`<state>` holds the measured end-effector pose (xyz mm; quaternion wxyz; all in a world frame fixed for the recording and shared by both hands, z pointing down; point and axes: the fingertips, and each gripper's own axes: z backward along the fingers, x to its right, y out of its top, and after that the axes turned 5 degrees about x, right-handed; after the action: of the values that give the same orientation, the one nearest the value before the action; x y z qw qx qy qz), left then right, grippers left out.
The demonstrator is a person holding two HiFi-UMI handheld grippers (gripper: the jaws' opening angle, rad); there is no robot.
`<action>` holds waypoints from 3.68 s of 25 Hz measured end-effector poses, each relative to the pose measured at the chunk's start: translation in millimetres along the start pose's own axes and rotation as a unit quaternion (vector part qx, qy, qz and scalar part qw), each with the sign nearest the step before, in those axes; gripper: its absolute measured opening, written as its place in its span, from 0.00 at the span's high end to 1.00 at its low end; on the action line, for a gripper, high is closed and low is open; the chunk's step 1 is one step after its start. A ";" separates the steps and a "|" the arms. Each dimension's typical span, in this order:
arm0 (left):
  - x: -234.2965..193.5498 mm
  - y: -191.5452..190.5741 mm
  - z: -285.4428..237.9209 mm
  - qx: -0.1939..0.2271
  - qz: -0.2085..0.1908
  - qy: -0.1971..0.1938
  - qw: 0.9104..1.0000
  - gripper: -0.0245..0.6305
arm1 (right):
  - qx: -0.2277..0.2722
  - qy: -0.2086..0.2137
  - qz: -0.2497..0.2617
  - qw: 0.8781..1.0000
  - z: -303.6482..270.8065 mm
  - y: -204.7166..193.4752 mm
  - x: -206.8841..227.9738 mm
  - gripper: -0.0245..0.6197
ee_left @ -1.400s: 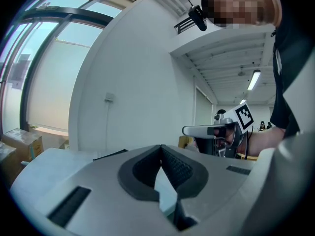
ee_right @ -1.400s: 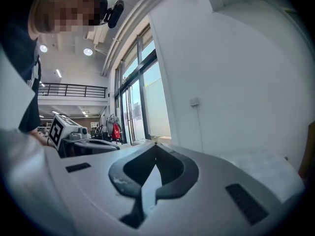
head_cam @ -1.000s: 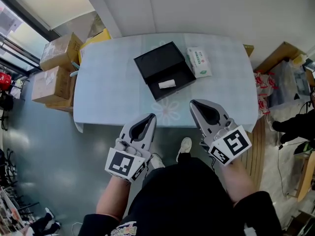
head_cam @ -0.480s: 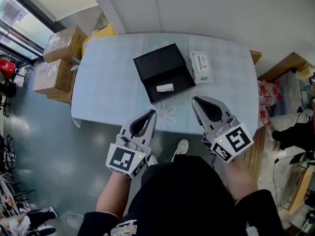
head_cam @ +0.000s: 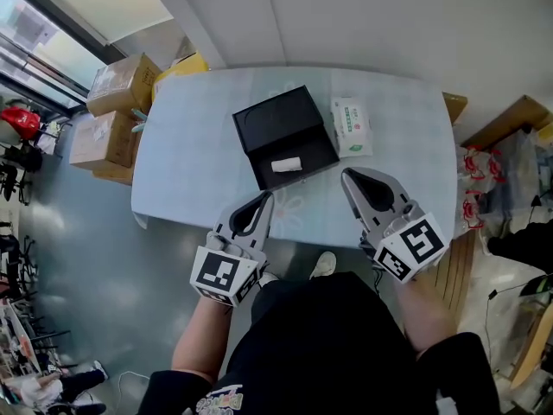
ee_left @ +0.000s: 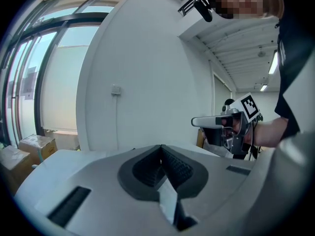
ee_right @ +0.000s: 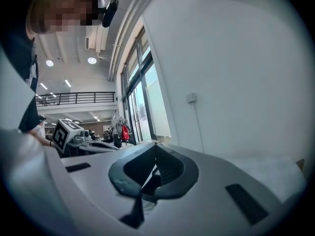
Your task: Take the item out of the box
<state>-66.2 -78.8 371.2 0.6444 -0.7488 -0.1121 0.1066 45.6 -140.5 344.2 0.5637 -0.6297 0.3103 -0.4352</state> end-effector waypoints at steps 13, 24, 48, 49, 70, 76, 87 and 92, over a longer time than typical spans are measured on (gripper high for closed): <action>-8.6 -18.3 -41.8 -0.052 -0.037 -0.004 0.998 0.95 | 0.012 -0.039 -0.025 0.999 24.5 1.7 44.9 0.95; -32.3 -63.3 -77.8 -0.114 -0.052 -0.027 0.992 0.95 | 0.009 -0.092 -0.032 0.995 35.2 -4.3 69.7 0.95; -72.4 -189.8 -144.5 -0.309 -0.140 -0.147 0.929 0.87 | -0.029 -0.165 -0.080 0.983 -16.2 -39.7 122.0 0.95; -72.5 -194.6 -145.5 -0.316 -0.145 -0.153 0.925 0.86 | -0.031 -0.167 -0.082 0.982 -17.3 -41.9 122.8 0.95; -64.1 -259.6 -154.3 -0.411 -0.230 -0.245 0.847 0.74 | -0.047 -0.204 -0.111 0.972 -25.5 -66.9 138.5 0.95; -63.7 -264.1 -156.4 -0.418 -0.227 -0.252 0.843 0.74 | -0.046 -0.212 -0.115 0.969 -22.0 -70.0 140.0 0.95; -61.7 -265.6 -156.7 -0.421 -0.228 -0.250 0.842 0.74 | -0.041 -0.217 -0.113 0.969 -11.0 -67.8 129.3 0.95; -62.1 -257.9 -154.9 -0.407 -0.219 -0.230 0.856 0.75 | -0.037 -0.214 -0.104 0.971 -4.1 -59.4 119.2 0.95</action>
<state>-86.1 -206.4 650.0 0.2442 -0.8546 -0.4518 0.0769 87.1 -237.2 426.0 0.5454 -0.7572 0.1310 -0.3347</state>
